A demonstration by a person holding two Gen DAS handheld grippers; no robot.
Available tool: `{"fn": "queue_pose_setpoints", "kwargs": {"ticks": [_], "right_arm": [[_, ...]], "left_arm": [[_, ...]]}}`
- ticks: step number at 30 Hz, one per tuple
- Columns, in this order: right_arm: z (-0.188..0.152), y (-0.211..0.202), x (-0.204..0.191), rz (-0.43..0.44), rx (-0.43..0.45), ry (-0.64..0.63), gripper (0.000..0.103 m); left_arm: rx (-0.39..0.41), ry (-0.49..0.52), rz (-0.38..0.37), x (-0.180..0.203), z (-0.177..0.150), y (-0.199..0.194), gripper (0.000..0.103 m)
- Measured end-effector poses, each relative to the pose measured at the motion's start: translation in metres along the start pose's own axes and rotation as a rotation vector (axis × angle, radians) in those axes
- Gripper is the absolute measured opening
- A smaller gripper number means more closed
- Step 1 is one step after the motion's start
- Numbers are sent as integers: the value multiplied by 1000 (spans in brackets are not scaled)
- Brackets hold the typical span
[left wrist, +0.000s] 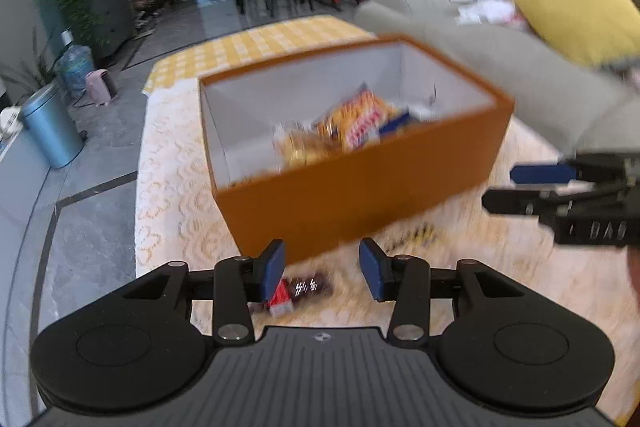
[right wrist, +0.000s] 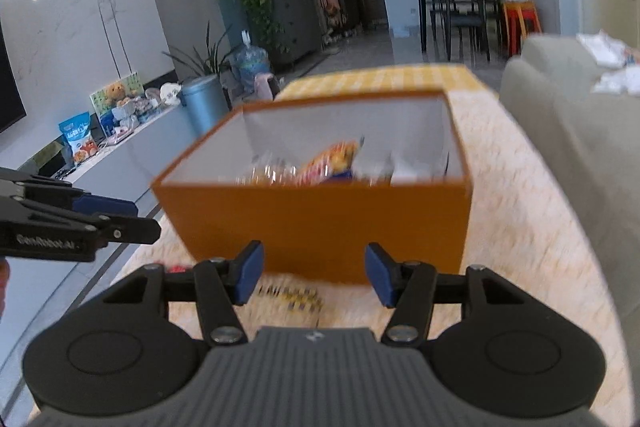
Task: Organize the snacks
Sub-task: 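Withdraw both grippers from the box toward the last two snacks, then grasp the chocolate-ball bottle with the left gripper while the right grasps the MILENI marshmallow bag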
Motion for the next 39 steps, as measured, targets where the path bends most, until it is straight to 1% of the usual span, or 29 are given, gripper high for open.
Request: {"fn": "queue_pose_setpoints", "kwargs": {"ticks": [2,5,7,9,11,13,17,19,22,27,29,31,34,35,36,39], "right_arm": [[-12,5,-1,-3,-27,4,56],[-25,10,-2,-4,-56,1,56],[-31,13,-4,-2,-70,-6,56],[-37,14,-3,-2,-79,-9,56],[-43,15,0,-3,-91,-7,56],[-46,18,2,-8,-100,-4,56],[-51,22,3,-13,-115,10,56],[-52,24,6,-17,-122,18,56],[-55,27,8,-26,-127,25,56],[-60,30,2,-18,-129,8,55],[-59,30,-2,-7,-122,-1,56],[-60,30,-7,6,-113,-10,56],[-62,31,-16,28,-109,-17,60],[-64,32,-19,31,-109,-17,65],[-66,33,-21,30,-111,-16,68],[-73,38,-28,35,-131,-28,68]], "left_arm": [[-10,34,-19,-4,-14,8,51],[-26,56,-19,-15,-34,20,51],[-45,60,-29,-22,-43,30,51],[-58,74,-24,-28,-52,35,51],[-62,81,-21,-34,-57,41,53],[-57,67,-26,-40,-57,44,54],[-72,54,-38,-43,-59,52,63],[-75,50,-36,-42,-60,54,64],[-79,40,-36,-36,-61,56,64],[-116,2,-11,-28,-62,52,64],[-125,-26,-11,-25,-61,48,64],[-135,-71,-27,-20,-60,43,64],[-130,-145,-23,-20,-59,41,64],[-129,-163,-20,-20,-59,42,64],[-129,-165,-11,-20,-59,44,64],[-130,-140,12,-19,-61,47,64]]}}
Point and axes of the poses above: each gripper's, at about its wrist camera, not at the fingertips, and y roughly the way its jaws point, x to its right, z to its top, the point moved 9 cm from there along y, roughly the way its jaws point, and after that the axes turned 14 degrees about x, right-handed, at the moved point
